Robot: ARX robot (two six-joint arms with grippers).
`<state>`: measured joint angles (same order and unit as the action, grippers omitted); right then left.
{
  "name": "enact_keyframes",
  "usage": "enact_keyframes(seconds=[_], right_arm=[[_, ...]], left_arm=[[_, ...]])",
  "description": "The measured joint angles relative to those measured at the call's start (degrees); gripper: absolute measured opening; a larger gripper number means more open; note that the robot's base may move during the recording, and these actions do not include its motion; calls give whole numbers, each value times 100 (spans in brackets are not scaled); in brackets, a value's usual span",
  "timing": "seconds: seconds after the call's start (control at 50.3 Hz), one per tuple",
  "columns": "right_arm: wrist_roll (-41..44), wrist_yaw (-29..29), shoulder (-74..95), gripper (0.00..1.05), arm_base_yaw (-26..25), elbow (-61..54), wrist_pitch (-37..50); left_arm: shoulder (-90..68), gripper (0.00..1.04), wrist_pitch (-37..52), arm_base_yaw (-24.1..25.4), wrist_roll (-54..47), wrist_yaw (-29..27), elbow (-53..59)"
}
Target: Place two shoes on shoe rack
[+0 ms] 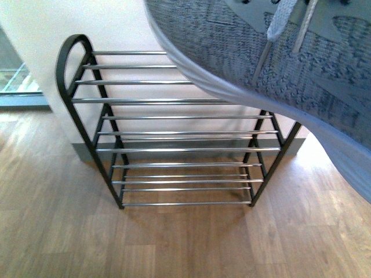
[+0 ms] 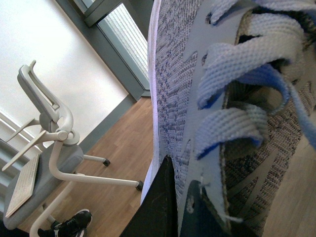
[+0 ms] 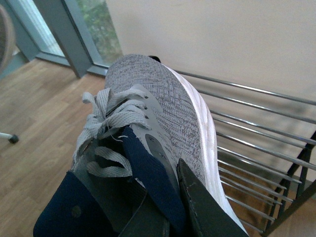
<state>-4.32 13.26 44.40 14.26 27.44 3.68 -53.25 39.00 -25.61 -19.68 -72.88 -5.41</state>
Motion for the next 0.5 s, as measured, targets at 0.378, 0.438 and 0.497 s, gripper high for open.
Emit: enact_keyframes(seconds=[0.378, 0.438, 0.497], right_arm=[[-74, -883, 2446, 1, 297, 1102, 1071], [-42, -887, 2822, 1, 216, 1329, 1187], [4, -999, 3357, 1, 103, 1709, 1246]], left_arm=[[0, 2, 0, 0, 0, -7, 0], [0, 2, 0, 0, 2, -13, 0], [0, 2, 0, 0, 2, -4, 0]])
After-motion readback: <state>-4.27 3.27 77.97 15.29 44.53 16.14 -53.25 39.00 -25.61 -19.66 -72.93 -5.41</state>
